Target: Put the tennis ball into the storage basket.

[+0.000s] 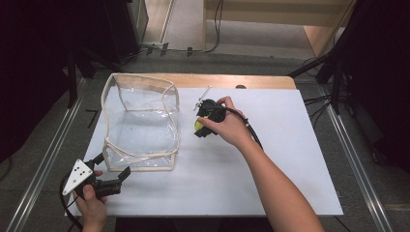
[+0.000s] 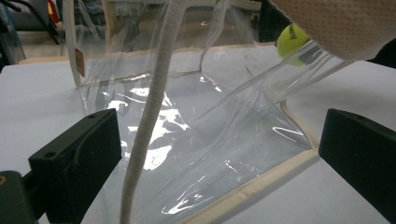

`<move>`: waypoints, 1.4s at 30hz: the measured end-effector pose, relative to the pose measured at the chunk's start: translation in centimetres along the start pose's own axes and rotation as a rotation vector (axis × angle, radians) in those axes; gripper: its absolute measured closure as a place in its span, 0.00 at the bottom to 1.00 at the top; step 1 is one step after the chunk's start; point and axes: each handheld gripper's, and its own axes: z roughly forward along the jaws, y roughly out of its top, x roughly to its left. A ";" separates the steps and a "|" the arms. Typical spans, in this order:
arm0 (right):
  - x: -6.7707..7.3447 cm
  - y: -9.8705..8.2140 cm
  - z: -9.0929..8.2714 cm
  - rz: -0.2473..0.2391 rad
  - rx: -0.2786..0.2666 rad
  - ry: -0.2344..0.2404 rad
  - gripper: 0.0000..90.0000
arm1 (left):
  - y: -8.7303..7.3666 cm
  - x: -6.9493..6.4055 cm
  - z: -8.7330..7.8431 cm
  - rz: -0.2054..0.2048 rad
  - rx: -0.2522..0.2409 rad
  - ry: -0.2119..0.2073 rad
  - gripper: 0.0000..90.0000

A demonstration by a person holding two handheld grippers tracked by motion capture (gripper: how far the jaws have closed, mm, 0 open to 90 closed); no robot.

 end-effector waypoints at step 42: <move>1.9 1.7 -4.8 -0.057 -0.018 0.004 0.25 | 0.0 0.0 0.1 0.001 0.006 0.003 0.00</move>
